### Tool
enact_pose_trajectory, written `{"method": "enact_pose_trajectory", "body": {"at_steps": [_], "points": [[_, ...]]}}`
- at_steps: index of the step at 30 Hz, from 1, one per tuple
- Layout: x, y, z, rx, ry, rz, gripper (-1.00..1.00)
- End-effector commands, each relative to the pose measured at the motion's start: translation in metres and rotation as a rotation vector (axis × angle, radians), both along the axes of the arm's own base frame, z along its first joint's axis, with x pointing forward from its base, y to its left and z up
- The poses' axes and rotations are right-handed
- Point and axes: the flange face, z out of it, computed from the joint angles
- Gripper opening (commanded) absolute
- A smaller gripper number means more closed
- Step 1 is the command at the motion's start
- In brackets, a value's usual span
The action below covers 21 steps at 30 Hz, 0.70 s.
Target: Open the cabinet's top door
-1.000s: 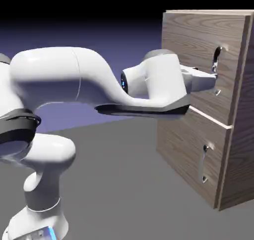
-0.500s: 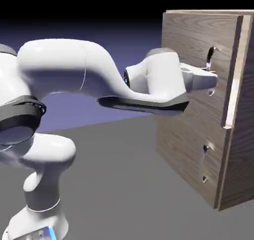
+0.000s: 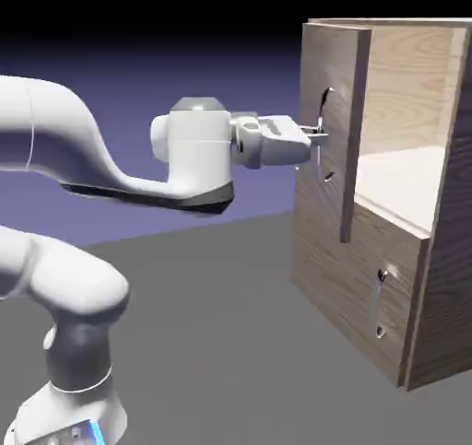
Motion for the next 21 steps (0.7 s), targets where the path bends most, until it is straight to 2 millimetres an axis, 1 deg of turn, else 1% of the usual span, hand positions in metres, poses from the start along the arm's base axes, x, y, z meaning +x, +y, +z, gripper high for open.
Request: {"method": "enact_pose_trajectory", "body": {"at_steps": [1,5,10,16,21], "points": [[-0.007,0.006,0.000,0.001,0.001,-0.022,-1.00],[-0.032,0.031,0.000,0.001,0.001,-0.103,-1.00],[-0.059,0.063,0.000,0.001,0.000,-0.199,-1.00],[-0.086,0.104,0.000,0.001,0.000,-0.310,-1.00],[-0.106,0.141,0.000,0.001,0.000,-0.408,-1.00]]}}
